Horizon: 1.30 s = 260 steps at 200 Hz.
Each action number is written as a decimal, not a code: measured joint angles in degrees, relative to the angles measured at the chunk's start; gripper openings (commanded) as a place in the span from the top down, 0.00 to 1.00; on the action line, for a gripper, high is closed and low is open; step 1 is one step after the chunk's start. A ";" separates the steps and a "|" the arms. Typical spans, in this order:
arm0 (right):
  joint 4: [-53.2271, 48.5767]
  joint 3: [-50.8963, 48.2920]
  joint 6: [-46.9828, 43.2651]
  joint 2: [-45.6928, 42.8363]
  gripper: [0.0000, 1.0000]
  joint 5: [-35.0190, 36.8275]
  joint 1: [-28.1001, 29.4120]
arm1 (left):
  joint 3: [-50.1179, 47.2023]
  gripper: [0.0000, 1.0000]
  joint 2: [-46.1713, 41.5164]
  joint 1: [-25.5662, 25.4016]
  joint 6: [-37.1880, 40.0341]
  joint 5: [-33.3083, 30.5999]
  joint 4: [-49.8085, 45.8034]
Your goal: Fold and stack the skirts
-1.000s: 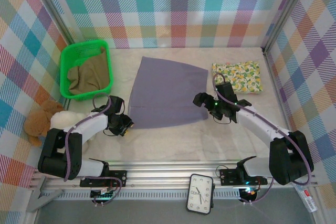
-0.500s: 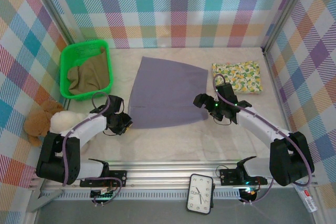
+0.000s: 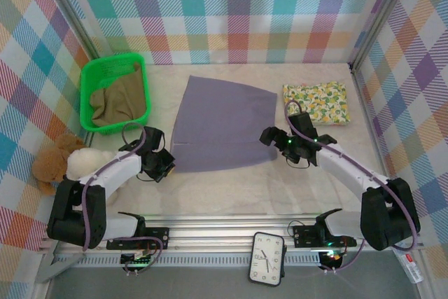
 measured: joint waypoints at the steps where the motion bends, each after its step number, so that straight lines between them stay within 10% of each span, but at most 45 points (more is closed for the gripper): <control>1: -0.04 0.00 0.00 -0.04 0.01 0.00 0.00 | 0.02 1.00 -0.04 0.00 0.00 0.00 -0.02; 110: 0.33 -10.71 3.06 -9.70 0.01 1.27 0.00 | 4.66 1.00 3.65 0.00 2.75 0.50 -4.66; 205: 6.64 -8.76 9.44 6.36 0.58 2.60 0.00 | 12.35 1.00 9.07 0.00 0.46 0.39 -5.14; 260: 11.17 -7.74 9.70 9.07 0.70 1.70 0.07 | 14.45 1.00 9.29 0.00 0.22 0.24 -6.23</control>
